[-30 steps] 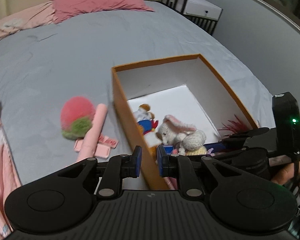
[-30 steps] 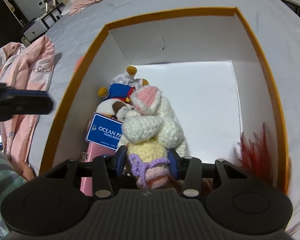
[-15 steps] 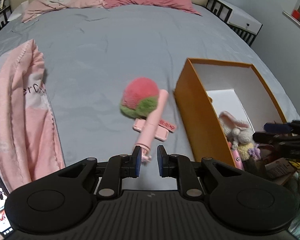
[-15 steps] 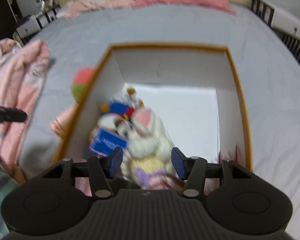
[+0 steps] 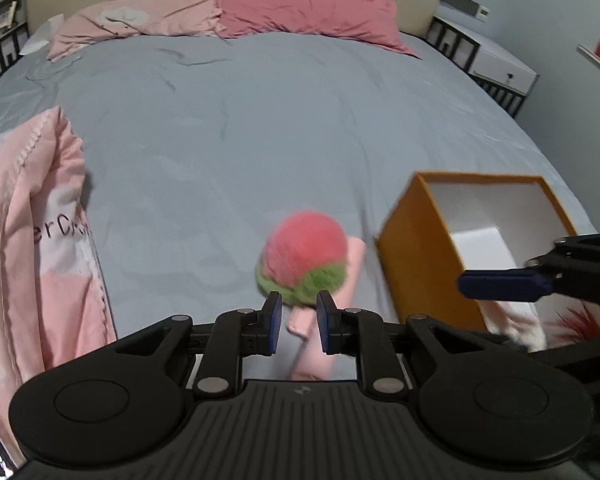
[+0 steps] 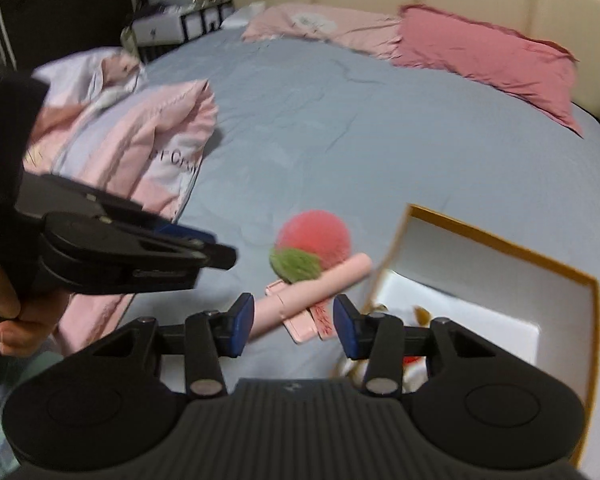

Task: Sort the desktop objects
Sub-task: 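Move both grippers toward the pink pom-pom and pink roller on the bed, then grasp the pink-and-green pom-pom with the right gripper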

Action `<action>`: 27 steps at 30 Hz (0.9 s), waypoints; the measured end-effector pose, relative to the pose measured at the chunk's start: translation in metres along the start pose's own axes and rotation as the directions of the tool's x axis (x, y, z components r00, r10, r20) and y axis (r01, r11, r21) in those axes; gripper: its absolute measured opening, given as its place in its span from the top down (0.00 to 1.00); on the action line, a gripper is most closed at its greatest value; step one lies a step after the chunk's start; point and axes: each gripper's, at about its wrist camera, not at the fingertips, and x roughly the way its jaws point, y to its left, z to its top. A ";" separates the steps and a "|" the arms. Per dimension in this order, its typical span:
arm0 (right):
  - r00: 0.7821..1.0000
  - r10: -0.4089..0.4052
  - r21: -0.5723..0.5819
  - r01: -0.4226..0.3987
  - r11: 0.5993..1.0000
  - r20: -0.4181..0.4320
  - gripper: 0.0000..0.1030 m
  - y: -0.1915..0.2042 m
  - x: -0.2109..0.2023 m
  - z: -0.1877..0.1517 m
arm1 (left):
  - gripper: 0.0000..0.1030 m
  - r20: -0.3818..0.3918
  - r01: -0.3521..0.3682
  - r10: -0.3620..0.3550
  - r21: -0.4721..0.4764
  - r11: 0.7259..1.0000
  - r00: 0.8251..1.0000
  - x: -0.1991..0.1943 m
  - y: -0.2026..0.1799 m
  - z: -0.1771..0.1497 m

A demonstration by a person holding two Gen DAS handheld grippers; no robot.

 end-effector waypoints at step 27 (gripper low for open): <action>0.938 -0.161 -0.297 0.066 0.953 -0.308 0.41 0.012 0.186 0.066 | 0.80 -0.090 -0.113 0.099 -0.166 0.980 0.991 0.089 0.073 0.010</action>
